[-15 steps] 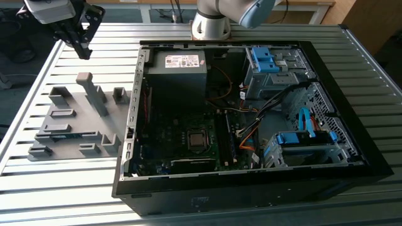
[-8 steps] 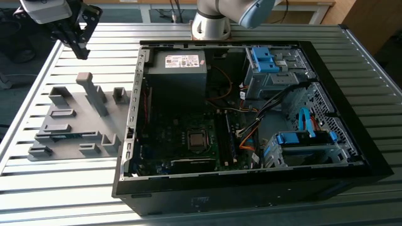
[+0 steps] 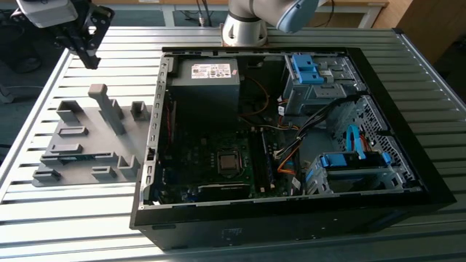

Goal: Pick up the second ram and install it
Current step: 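Reach for the second ram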

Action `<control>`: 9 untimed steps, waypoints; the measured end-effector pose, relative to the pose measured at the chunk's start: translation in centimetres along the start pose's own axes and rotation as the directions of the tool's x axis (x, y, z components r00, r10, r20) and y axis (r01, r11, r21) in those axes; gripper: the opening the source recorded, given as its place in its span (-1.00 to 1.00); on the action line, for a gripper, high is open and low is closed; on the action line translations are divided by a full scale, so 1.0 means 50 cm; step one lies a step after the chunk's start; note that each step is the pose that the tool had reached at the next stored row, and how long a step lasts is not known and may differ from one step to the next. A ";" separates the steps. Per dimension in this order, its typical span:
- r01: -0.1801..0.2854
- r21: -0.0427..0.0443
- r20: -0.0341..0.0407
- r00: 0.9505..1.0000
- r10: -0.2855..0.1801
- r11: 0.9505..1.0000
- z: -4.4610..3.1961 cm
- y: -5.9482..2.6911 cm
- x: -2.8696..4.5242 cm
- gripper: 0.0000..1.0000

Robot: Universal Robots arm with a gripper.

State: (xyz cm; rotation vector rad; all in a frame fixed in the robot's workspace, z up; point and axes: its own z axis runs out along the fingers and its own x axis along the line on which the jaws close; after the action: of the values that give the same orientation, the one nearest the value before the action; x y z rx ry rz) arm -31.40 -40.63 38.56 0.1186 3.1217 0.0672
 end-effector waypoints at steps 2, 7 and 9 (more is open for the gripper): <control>0.000 0.000 0.000 1.000 0.000 1.000 0.000 0.000 0.003 -0.79; 0.000 0.000 0.000 1.000 0.000 1.000 0.000 -0.001 0.013 -0.79; 0.000 0.000 0.000 1.000 0.000 1.000 0.000 -0.001 0.017 -0.79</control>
State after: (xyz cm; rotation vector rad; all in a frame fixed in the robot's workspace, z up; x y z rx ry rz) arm -32.24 -40.63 38.54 0.1187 3.1216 0.0673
